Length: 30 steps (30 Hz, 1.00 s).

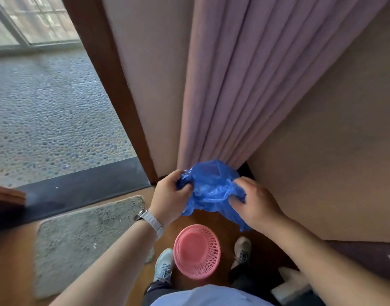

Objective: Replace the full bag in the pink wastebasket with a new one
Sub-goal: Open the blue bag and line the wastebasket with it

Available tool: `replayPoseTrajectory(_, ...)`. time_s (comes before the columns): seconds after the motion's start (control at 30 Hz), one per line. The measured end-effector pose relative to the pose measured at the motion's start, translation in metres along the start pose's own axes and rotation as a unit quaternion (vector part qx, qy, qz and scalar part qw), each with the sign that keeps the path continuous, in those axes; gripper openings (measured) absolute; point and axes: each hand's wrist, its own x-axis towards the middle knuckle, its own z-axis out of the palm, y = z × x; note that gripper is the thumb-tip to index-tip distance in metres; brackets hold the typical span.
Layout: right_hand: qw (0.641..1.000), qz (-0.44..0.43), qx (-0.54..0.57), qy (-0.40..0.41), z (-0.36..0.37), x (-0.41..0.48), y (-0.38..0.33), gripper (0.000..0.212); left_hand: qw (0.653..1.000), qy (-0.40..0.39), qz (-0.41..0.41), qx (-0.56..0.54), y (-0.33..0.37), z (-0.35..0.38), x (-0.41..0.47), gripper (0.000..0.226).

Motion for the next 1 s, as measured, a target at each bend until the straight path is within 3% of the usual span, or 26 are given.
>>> replayPoseTrajectory(0.23,0.991,-0.015,0.090,-0.102,0.022,0.017,0.105,0.014,0.989,0.097,-0.111,-0.002,-0.022,0.084,-0.025,0.016)
replayPoseTrajectory(0.47,0.977,-0.055,0.133,-0.156,0.073,0.017,0.144,0.010,0.978,0.137,-0.154,-0.017,-0.063,0.129,-0.054,0.019)
replayPoseTrajectory(0.57,0.973,-0.032,0.158,-0.167,0.106,0.003,0.155,0.021,0.976,0.121,-0.178,-0.017,-0.095,0.142,-0.061,0.019)
replayPoseTrajectory(0.67,0.971,-0.003,0.164,-0.176,0.150,-0.010,0.172,0.006,0.976,0.085,-0.200,-0.021,-0.139,0.158,-0.064,0.008)
replayPoseTrajectory(0.83,0.965,0.084,0.182,-0.172,0.231,-0.034,0.191,0.008,0.970,0.079,-0.227,-0.022,-0.216,0.183,-0.073,0.014)
replayPoseTrajectory(0.93,0.955,0.112,0.209,-0.178,0.286,-0.049,0.216,0.011,0.968,0.087,-0.231,-0.045,-0.264,0.199,-0.080,0.036)
replayPoseTrajectory(1.0,0.949,0.120,0.224,-0.186,0.318,-0.058,0.236,0.010,0.971,0.086,-0.222,-0.040,-0.298,0.210,-0.085,0.036)
